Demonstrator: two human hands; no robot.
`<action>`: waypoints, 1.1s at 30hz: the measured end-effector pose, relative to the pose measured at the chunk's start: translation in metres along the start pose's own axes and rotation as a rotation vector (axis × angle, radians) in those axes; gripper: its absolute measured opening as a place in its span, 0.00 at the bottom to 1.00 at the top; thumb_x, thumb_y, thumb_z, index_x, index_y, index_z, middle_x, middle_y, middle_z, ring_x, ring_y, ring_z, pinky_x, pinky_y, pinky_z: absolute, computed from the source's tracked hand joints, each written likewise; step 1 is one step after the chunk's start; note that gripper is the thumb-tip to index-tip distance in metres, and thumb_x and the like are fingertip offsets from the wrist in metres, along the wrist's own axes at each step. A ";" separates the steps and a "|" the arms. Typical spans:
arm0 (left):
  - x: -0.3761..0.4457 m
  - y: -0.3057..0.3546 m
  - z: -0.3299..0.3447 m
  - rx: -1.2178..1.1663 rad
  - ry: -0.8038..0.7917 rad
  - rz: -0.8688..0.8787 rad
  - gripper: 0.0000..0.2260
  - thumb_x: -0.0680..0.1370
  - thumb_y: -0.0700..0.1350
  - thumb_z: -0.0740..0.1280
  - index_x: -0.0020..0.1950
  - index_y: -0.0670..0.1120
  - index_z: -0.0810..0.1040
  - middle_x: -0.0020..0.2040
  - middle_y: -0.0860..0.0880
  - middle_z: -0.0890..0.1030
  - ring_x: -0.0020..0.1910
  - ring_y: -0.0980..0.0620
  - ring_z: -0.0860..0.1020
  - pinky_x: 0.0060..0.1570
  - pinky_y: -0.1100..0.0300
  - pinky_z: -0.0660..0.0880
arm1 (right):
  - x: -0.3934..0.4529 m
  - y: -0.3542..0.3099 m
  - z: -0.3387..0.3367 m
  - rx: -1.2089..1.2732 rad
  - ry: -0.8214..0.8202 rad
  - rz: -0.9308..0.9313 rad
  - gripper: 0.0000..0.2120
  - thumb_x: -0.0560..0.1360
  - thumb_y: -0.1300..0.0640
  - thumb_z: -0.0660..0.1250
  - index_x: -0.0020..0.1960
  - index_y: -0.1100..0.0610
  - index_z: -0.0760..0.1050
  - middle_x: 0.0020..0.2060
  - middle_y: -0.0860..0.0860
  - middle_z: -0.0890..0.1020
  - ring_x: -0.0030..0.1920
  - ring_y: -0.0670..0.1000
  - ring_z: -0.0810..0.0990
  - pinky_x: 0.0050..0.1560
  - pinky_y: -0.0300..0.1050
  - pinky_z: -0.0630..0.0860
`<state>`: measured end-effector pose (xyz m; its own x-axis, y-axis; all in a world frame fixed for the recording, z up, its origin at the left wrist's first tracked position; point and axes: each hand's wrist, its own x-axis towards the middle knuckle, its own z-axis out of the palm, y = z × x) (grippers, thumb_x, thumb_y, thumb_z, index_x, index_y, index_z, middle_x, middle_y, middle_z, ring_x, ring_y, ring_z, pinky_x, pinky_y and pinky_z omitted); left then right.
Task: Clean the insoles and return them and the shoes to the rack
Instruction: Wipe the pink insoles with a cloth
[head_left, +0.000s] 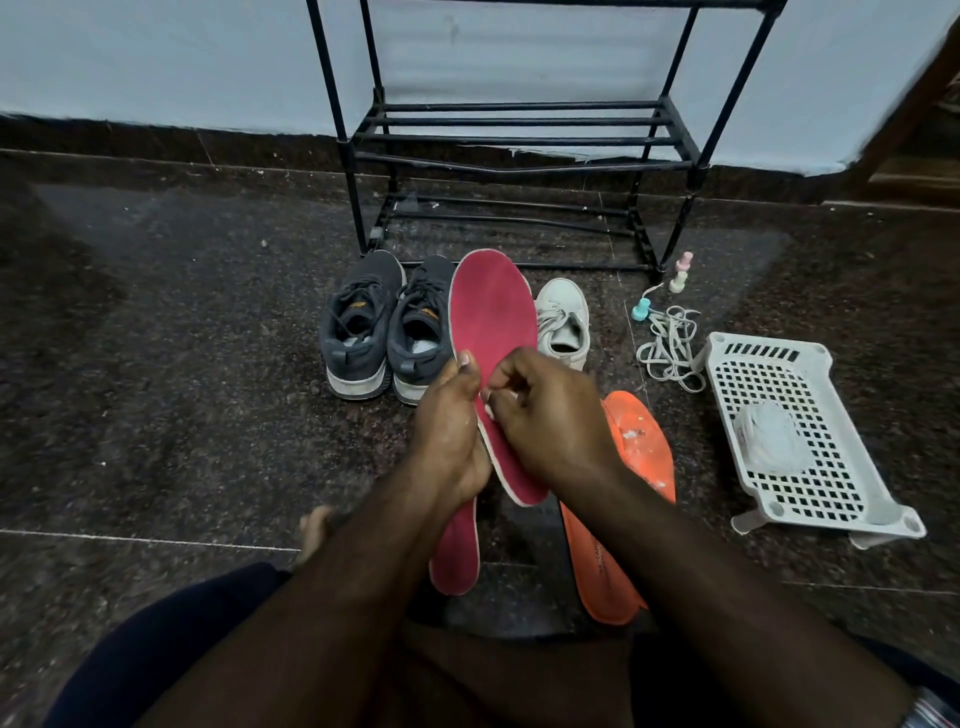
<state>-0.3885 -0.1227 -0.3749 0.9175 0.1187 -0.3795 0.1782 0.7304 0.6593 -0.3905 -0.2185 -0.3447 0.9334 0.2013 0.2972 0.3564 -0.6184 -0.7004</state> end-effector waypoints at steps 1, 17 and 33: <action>0.001 0.001 -0.001 0.000 0.012 0.006 0.11 0.86 0.46 0.56 0.50 0.44 0.75 0.40 0.44 0.80 0.38 0.49 0.81 0.42 0.55 0.80 | -0.002 0.000 0.000 -0.007 -0.046 0.002 0.06 0.69 0.64 0.70 0.41 0.54 0.78 0.34 0.46 0.81 0.36 0.44 0.77 0.37 0.31 0.68; 0.003 0.020 -0.009 0.037 -0.105 -0.118 0.22 0.85 0.54 0.56 0.72 0.41 0.72 0.60 0.37 0.81 0.46 0.44 0.84 0.40 0.52 0.82 | 0.015 0.018 -0.037 0.527 -0.158 0.218 0.08 0.75 0.66 0.70 0.48 0.55 0.82 0.44 0.53 0.85 0.42 0.52 0.85 0.49 0.52 0.81; 0.006 0.009 -0.009 0.015 -0.057 -0.042 0.13 0.85 0.48 0.59 0.62 0.41 0.75 0.49 0.40 0.82 0.45 0.44 0.82 0.55 0.47 0.78 | -0.009 0.017 -0.001 -0.116 -0.142 -0.285 0.09 0.68 0.63 0.69 0.46 0.57 0.84 0.40 0.52 0.83 0.42 0.53 0.82 0.45 0.48 0.76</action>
<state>-0.3846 -0.1098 -0.3770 0.9279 0.0491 -0.3695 0.2220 0.7235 0.6537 -0.3926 -0.2318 -0.3587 0.7963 0.4774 0.3716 0.6044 -0.6029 -0.5208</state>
